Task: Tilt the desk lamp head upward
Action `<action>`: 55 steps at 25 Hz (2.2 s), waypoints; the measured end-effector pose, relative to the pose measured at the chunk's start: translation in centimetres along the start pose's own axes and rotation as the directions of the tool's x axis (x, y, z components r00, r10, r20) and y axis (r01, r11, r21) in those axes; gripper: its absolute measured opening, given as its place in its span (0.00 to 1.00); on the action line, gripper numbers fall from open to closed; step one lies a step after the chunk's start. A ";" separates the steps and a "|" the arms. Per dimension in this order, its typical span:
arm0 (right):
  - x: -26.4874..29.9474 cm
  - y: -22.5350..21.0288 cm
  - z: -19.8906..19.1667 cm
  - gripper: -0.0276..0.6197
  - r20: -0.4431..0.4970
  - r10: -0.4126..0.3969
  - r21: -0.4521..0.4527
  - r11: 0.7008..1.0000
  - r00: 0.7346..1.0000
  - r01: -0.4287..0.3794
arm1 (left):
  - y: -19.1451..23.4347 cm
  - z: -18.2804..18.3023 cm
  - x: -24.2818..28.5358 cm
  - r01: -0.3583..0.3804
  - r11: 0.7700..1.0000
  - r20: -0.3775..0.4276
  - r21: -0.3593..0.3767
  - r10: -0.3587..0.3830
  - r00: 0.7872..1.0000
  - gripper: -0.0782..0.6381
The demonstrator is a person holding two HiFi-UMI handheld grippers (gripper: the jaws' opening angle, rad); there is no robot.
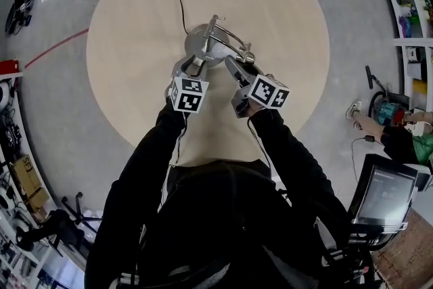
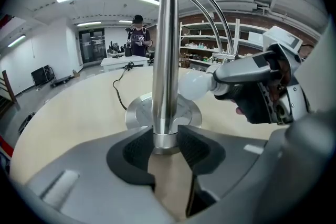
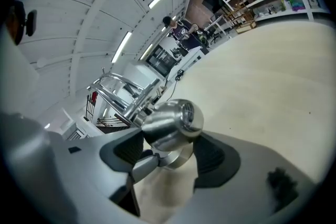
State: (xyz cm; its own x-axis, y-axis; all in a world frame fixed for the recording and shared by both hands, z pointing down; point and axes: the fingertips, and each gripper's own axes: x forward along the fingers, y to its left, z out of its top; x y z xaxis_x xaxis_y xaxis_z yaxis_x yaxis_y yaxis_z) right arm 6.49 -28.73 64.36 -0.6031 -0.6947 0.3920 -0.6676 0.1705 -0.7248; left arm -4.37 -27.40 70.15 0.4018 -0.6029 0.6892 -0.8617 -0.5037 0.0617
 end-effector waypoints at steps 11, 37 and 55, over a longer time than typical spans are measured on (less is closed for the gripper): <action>-1.2 0.8 1.3 0.51 0.045 -0.027 -0.040 0.999 0.999 0.028 | 0.9 0.2 -0.3 -0.021 1.000 0.003 -0.011 0.021 1.000 0.32; -8.3 1.1 8.6 0.48 0.200 -0.179 -0.230 0.947 0.963 0.224 | 0.9 5.5 -0.9 -0.008 0.998 0.093 -0.063 0.013 0.996 0.43; -11.5 5.9 13.3 0.46 0.276 -0.201 -0.470 0.824 0.940 0.315 | 0.4 15.4 -4.2 0.001 1.000 0.269 -0.023 0.005 0.963 0.36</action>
State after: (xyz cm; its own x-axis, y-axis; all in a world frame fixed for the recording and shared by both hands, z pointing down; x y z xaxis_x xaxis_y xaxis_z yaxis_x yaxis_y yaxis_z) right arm 15.27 -28.95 48.02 -0.3119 -0.8801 0.3581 -0.9456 0.2506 -0.2076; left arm -1.65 -34.63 56.20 0.4661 -0.7498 0.4696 -0.8681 -0.4900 0.0792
